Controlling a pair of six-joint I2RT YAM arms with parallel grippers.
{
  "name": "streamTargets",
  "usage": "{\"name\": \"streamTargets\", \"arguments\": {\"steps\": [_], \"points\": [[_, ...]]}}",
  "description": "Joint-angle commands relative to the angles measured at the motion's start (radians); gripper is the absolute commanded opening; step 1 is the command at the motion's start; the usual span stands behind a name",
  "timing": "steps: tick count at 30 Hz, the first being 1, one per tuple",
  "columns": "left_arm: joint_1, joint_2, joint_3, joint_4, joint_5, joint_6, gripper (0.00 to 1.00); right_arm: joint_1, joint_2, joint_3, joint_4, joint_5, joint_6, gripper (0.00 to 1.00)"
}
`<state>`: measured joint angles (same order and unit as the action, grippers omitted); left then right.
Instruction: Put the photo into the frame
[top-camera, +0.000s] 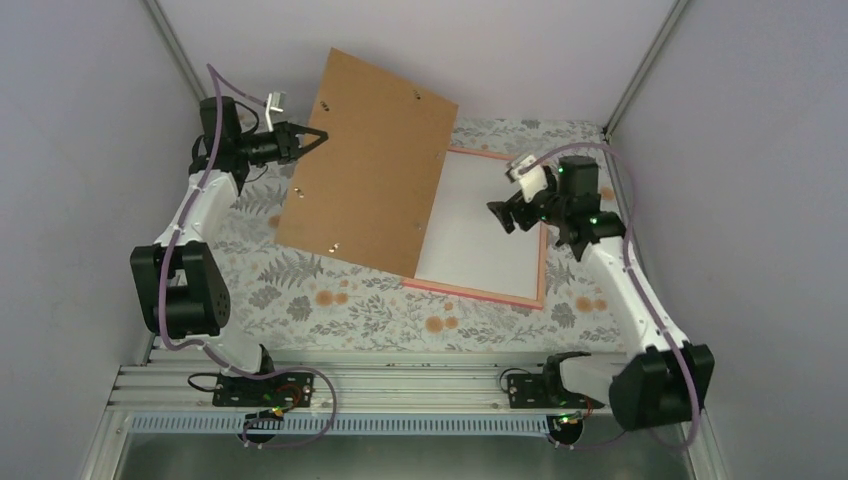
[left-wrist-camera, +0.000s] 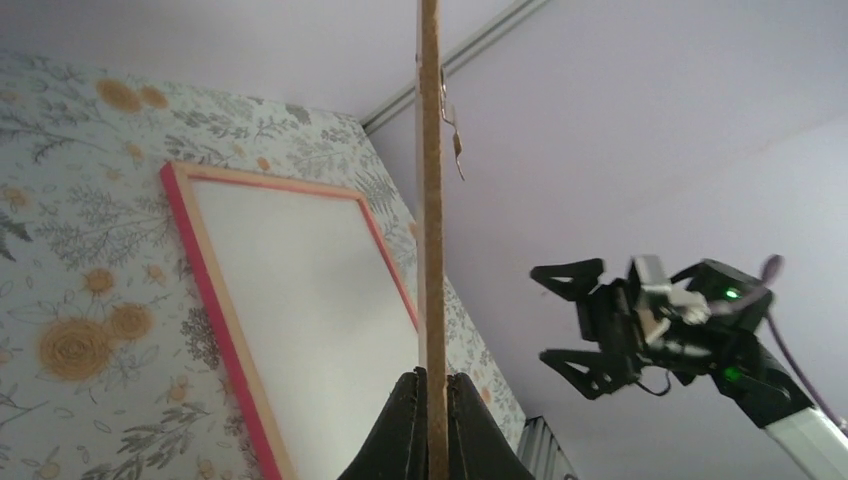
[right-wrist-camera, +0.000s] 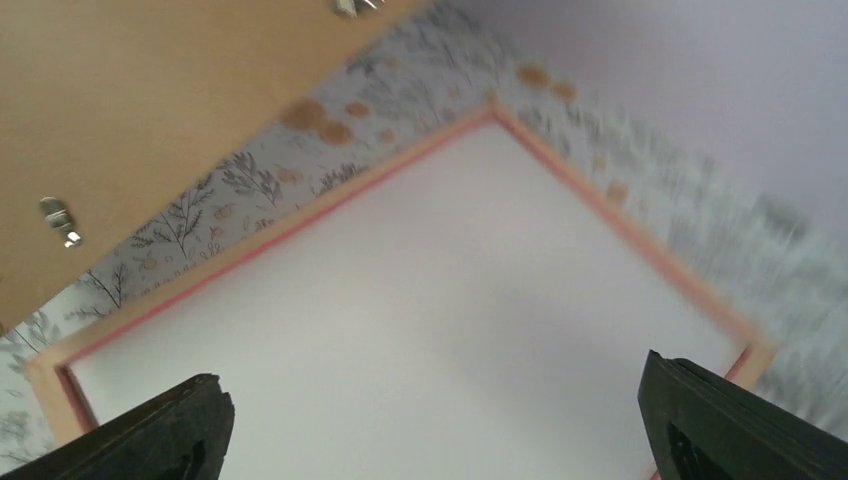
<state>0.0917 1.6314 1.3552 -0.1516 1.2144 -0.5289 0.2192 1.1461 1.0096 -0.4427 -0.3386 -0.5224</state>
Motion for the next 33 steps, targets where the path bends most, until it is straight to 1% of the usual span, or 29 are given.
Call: {"name": "streamTargets", "arguments": {"steps": [1,5,8,11,13,14,15,16,20,22,24,27,33], "points": [[-0.002,-0.035,-0.077,0.257,0.004,-0.209,0.02,-0.155,0.102,0.043,-0.115,-0.211,0.335,1.00],[-0.004,-0.045,-0.165,0.372,-0.008,-0.304,0.02,-0.285,0.210,0.054,-0.147,-0.314,0.431,1.00],[-0.005,-0.046,-0.208,0.410,0.000,-0.329,0.03,-0.393,0.261,0.045,-0.140,-0.387,0.468,1.00],[-0.005,-0.036,-0.274,0.513,0.020,-0.426,0.02,-0.446,0.295,0.039,-0.128,-0.379,0.484,1.00],[-0.004,-0.032,-0.330,0.590,0.023,-0.488,0.02,-0.470,0.336,0.022,-0.123,-0.364,0.494,0.96],[-0.006,-0.030,-0.348,0.623,0.026,-0.510,0.02,-0.484,0.364,0.020,-0.132,-0.384,0.479,0.92],[-0.007,-0.029,-0.356,0.629,0.029,-0.511,0.02,-0.495,0.396,0.022,-0.141,-0.392,0.456,0.87],[-0.009,-0.027,-0.359,0.615,0.029,-0.500,0.02,-0.504,0.429,0.022,-0.142,-0.391,0.449,0.85],[-0.013,-0.023,-0.353,0.564,0.030,-0.455,0.02,-0.542,0.510,0.018,-0.106,-0.414,0.476,0.79],[-0.015,-0.020,-0.349,0.540,0.029,-0.434,0.02,-0.542,0.571,0.019,-0.085,-0.429,0.495,0.77],[-0.014,-0.020,-0.346,0.514,0.027,-0.409,0.02,-0.542,0.597,0.020,-0.061,-0.436,0.515,0.74],[-0.014,-0.022,-0.347,0.476,0.022,-0.370,0.02,-0.541,0.634,0.022,-0.032,-0.421,0.500,0.72],[-0.012,-0.027,-0.358,0.454,0.022,-0.333,0.02,-0.536,0.734,0.061,0.005,-0.411,0.460,0.59]]}}
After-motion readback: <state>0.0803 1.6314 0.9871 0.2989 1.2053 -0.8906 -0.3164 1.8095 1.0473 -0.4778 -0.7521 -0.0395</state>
